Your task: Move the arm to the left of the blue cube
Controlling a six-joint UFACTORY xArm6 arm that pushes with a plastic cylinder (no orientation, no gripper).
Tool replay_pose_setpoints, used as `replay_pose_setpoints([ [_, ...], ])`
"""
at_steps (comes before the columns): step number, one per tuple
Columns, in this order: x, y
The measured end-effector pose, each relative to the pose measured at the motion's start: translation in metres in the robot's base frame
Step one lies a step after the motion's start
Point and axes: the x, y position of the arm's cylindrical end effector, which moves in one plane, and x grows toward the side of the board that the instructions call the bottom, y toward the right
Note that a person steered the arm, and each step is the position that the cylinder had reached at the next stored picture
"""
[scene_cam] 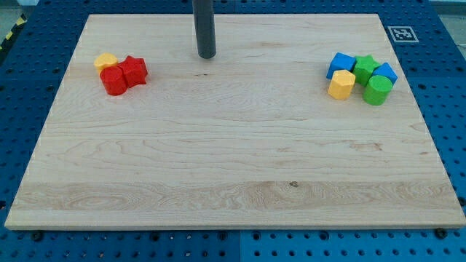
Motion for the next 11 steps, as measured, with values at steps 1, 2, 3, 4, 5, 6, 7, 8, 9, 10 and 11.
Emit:
replay_pose_setpoints([
  [1, 0.001, 0.0],
  [2, 0.008, 0.0],
  [3, 0.008, 0.0],
  [4, 0.006, 0.015],
  [5, -0.006, 0.052],
  [6, -0.013, 0.104],
  [7, -0.013, 0.13],
  [8, -0.013, 0.13],
  [9, 0.008, 0.119],
  [10, 0.051, 0.111],
  [11, 0.076, 0.111],
])
